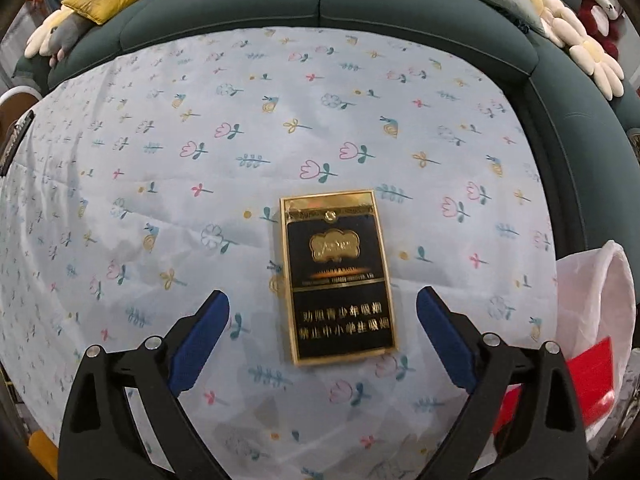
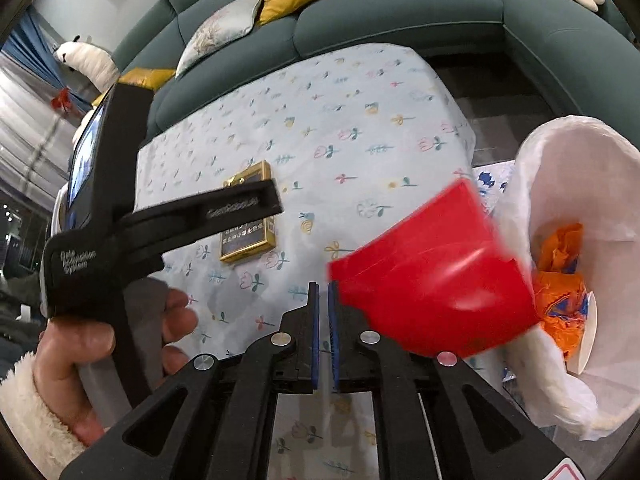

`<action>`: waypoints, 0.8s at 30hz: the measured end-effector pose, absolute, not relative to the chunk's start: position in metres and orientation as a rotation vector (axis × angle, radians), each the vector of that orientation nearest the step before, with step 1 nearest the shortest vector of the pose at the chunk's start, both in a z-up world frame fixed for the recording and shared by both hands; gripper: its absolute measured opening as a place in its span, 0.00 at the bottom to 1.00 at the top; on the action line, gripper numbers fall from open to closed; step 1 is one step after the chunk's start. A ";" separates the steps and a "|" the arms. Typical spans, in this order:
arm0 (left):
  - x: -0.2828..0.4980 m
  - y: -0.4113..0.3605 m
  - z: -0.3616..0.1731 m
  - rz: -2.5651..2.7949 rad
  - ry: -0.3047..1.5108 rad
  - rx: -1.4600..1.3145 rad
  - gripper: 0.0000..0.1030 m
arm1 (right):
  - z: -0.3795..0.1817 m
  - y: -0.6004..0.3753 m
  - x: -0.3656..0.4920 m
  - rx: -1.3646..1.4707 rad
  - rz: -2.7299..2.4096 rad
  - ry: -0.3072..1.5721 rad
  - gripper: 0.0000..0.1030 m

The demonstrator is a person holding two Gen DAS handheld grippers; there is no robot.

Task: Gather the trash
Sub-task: 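Move the left tool to the cigarette box and close it on the box, then lift the black cigarette box with the left tool and carry it over the bin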

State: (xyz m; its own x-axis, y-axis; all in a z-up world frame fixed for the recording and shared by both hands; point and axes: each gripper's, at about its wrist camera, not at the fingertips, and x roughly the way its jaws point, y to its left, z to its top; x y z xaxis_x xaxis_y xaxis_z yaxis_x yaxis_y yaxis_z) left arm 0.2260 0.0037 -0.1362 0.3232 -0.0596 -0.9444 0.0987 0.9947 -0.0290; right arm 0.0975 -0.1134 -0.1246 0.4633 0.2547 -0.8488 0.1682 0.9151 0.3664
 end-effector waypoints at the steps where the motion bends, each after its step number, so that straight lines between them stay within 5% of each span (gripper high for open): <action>1: 0.229 0.004 -0.138 -0.110 1.241 0.040 0.83 | -0.125 -0.113 0.098 0.438 0.046 1.102 0.17; 4: 0.236 0.004 -0.145 -0.143 1.274 0.037 0.64 | -0.123 -0.115 0.095 0.454 0.014 1.091 0.36; 7: 0.236 0.002 -0.144 -0.145 1.256 0.059 0.53 | -0.118 -0.121 0.088 0.425 -0.016 1.083 0.37; 24: 0.143 -0.001 -0.121 -0.323 1.262 0.000 0.53 | -0.098 -0.159 0.043 0.485 -0.121 1.032 0.37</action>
